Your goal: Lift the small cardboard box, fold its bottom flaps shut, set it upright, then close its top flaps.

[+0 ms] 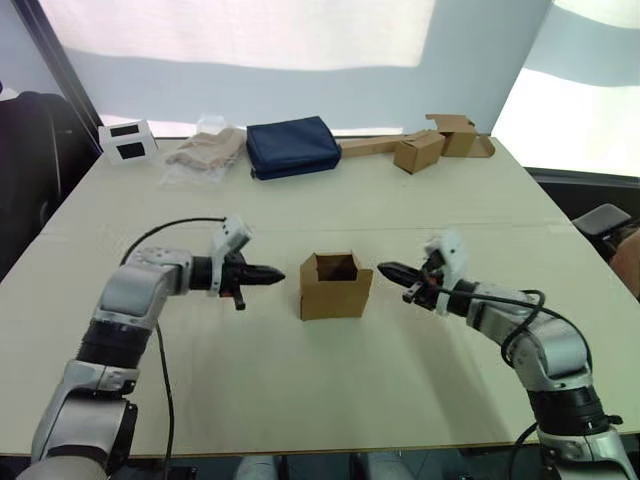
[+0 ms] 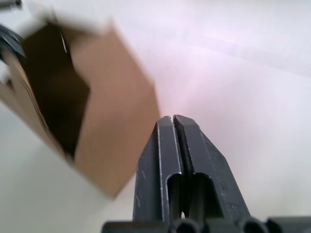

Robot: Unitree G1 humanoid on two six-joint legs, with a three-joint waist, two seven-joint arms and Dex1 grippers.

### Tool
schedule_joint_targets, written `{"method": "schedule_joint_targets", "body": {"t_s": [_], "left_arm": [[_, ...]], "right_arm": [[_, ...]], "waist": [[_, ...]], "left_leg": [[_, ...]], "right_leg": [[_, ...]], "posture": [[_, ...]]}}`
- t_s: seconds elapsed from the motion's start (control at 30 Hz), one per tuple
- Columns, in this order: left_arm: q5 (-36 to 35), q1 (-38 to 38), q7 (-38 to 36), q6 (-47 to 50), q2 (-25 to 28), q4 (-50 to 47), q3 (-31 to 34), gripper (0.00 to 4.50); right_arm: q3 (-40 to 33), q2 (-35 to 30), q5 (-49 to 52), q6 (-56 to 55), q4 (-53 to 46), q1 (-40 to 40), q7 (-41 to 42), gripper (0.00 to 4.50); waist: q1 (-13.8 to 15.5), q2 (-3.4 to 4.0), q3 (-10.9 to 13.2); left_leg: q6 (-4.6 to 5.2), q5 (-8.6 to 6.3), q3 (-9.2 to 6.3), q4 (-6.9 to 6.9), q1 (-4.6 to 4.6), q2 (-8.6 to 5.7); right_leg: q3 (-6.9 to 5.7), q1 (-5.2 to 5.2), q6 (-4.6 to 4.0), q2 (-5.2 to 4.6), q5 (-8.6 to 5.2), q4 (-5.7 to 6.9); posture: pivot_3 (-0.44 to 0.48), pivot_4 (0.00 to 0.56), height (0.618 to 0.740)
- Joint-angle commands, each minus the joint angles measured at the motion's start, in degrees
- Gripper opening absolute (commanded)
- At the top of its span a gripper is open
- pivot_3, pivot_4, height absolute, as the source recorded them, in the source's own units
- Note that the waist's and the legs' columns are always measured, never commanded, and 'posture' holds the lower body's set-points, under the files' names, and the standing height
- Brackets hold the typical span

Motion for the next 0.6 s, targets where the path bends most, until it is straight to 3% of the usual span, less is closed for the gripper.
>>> {"method": "schedule_joint_targets", "body": {"t_s": [0.03, 0.33, 0.6], "left_arm": [[-3.98, -1.76, 1.21, 2.04, -1.6, -2.44, 2.67, 0.01], [-4.54, -0.9, 2.73, 2.23, -5.73, -1.87, -1.04, 0.01], [3.34, 0.88, 3.96, -4.27, -5.92, 4.17, -9.08, 0.01]], "right_arm": [[-1.78, 1.53, 2.73, -2.14, 1.42, -2.51, 2.81, 0.0], [3.89, 5.48, 2.34, -4.6, 8.09, -5.46, 10.72, 0.0], [15.61, 3.73, -12.14, -14.92, 19.46, -6.67, 15.52, 0.0]], "waist": [[-0.04, 0.0, 0.0], [-0.11, 0.0, 0.0], [-0.2, -0.01, -0.28]], "left_leg": [[0.0, 0.0, 0.0, 0.0, 0.01, 0.0], [0.0, 0.0, 0.02, -0.01, 0.03, 0.01], [-0.02, 0.01, 0.11, -0.02, 0.32, -0.01]], "right_leg": [[0.0, 0.0, 0.0, 0.0, 0.0, 0.01], [-0.02, 0.01, 0.0, 0.03, 0.0, 0.03], [-0.03, 0.29, -0.02, 0.03, -0.01, 0.01]], "posture": [[0.0, 0.15, 0.74], [0.0, 0.15, 0.74], [0.0, 0.15, 0.74]]}}
